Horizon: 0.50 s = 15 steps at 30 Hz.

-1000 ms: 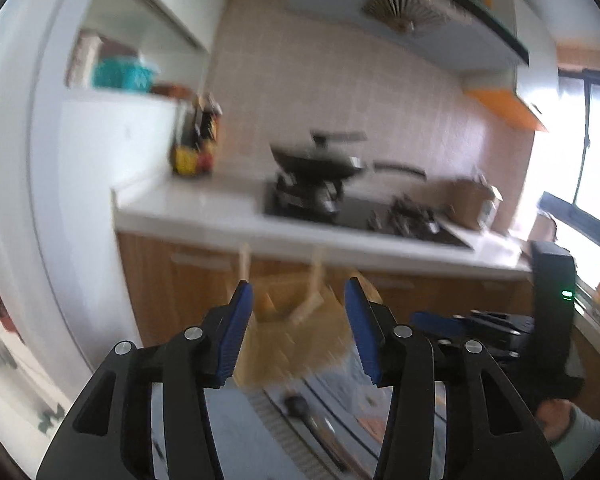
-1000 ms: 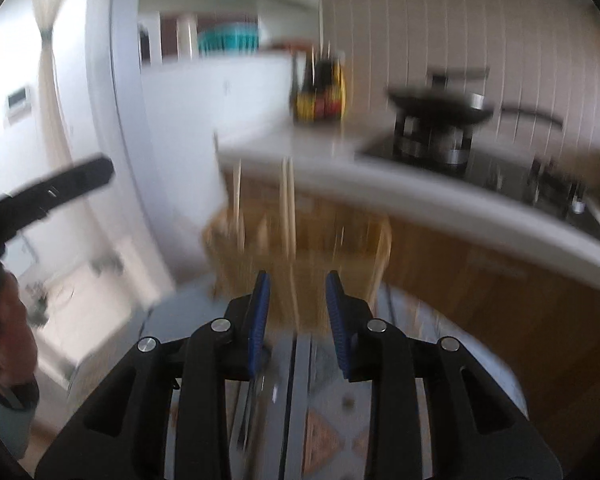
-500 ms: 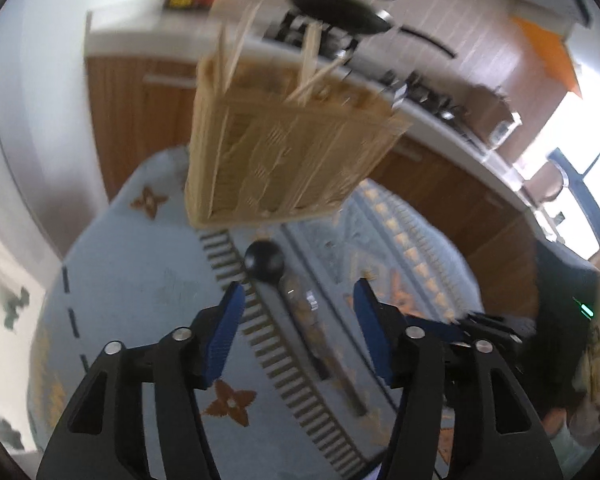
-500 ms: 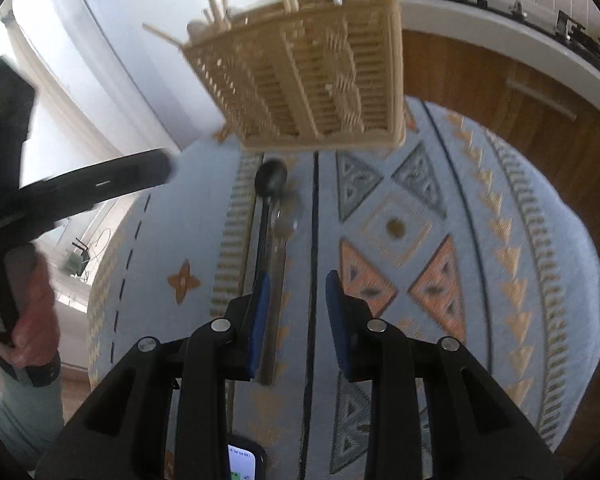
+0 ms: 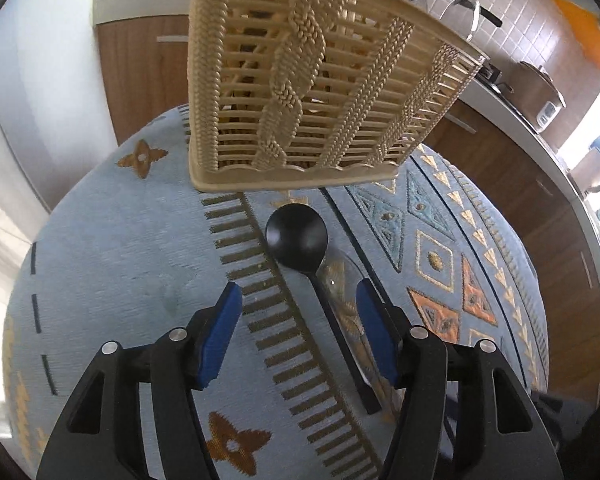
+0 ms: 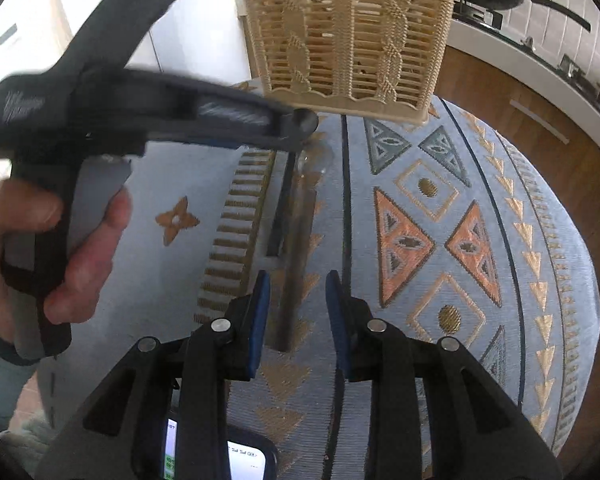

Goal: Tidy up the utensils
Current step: 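Move both open tools down toward the black spoon and clear spoon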

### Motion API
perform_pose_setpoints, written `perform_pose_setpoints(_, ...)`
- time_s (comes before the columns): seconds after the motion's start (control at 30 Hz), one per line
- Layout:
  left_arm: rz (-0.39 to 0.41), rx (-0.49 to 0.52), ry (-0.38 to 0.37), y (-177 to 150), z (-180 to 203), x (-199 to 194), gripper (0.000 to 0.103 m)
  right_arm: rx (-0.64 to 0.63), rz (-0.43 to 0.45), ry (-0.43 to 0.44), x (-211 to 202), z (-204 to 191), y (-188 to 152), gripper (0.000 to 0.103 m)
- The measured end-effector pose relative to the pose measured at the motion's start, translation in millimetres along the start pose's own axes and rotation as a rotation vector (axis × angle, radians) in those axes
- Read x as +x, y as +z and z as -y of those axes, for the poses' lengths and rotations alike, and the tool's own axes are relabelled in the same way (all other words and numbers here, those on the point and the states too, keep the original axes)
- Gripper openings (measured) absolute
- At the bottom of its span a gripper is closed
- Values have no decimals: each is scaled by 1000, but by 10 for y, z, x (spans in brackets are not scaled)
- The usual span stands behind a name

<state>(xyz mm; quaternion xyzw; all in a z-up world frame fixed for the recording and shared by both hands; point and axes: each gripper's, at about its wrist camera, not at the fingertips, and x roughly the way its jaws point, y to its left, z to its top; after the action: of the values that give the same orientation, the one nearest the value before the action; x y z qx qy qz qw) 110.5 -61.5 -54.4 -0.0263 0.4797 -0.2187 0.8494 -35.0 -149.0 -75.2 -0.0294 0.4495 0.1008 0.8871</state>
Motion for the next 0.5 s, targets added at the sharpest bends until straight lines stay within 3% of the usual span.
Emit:
perform_pose_setpoints(0.2, 12, -8, 21, 37, 13, 98, 50, -29, 4, -47, 11, -28, -134, 18)
perform_pose_setpoints(0.3, 20, 4, 47, 35, 54, 98, 47, -29, 11, -71, -10, -12, -151, 9)
perform_pose_setpoints(0.5, 16, 42, 67, -2, 155, 125, 47, 70, 15, -95, -20, 293, -148, 9)
